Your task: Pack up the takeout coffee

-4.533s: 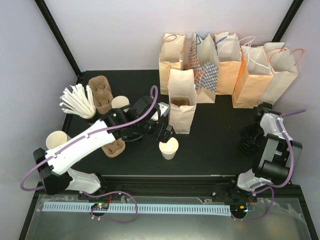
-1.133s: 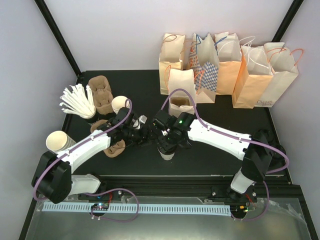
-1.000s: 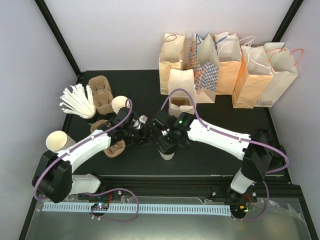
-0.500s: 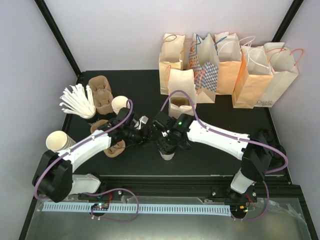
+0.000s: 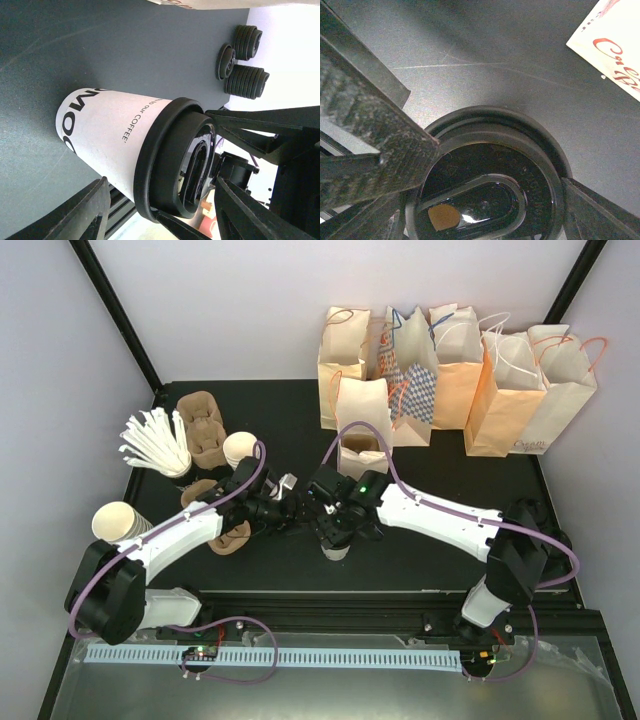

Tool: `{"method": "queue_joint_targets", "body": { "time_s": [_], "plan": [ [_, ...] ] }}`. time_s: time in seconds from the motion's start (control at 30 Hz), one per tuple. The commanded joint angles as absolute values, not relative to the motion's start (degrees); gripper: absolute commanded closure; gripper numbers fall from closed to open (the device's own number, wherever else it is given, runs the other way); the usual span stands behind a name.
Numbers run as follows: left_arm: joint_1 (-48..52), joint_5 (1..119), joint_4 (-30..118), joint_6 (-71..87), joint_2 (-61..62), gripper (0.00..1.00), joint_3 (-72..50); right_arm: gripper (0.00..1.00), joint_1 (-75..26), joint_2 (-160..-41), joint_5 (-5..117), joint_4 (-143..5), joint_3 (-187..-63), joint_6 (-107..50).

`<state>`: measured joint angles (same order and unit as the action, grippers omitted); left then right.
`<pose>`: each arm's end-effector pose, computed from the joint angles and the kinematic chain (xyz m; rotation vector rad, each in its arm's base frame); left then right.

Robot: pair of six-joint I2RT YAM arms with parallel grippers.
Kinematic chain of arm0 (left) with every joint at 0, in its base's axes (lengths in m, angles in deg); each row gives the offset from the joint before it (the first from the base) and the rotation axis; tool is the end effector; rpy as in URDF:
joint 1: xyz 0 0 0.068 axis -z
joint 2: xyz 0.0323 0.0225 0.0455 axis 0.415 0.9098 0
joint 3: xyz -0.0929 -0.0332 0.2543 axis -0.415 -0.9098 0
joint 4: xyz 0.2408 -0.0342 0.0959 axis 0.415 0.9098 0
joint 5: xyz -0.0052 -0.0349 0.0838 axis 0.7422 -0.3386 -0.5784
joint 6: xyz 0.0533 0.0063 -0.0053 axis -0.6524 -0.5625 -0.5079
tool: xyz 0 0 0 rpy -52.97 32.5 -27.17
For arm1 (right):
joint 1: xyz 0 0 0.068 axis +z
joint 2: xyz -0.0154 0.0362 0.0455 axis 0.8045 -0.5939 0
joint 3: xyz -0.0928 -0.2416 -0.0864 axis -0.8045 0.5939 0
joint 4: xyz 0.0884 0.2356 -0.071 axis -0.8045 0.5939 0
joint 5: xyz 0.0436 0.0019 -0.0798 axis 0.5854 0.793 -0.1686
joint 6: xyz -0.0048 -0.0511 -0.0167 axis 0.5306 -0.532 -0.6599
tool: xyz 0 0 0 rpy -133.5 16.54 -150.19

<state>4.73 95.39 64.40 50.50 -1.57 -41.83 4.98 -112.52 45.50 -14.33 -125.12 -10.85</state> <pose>0.2029 -0.1420 0.2119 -0.1962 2.7543 -1.4837 0.1683 0.2720 0.2558 -0.8364 2.7539 0.2420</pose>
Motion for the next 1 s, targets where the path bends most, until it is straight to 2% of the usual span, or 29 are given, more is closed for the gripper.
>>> {"method": "queue_joint_targets", "body": {
  "time_s": [0.0, 0.43, 0.97],
  "plan": [
    [4.4, 97.5, 61.1, 52.3, -1.4, 0.40, -42.6, 0.17, 5.3, -114.5, 46.0, -13.8, -121.0, -10.4],
    [4.4, 98.7, 60.1, 52.3, 0.4, 0.41, -42.5, 0.18, 5.9, -114.3, 43.0, -16.0, -115.4, -10.7],
    [4.4, 99.2, 61.9, 51.1, -0.7, 0.42, -43.6, 0.21, 8.4, -111.6, 40.4, -25.9, -103.3, -7.6]
  ]
}}
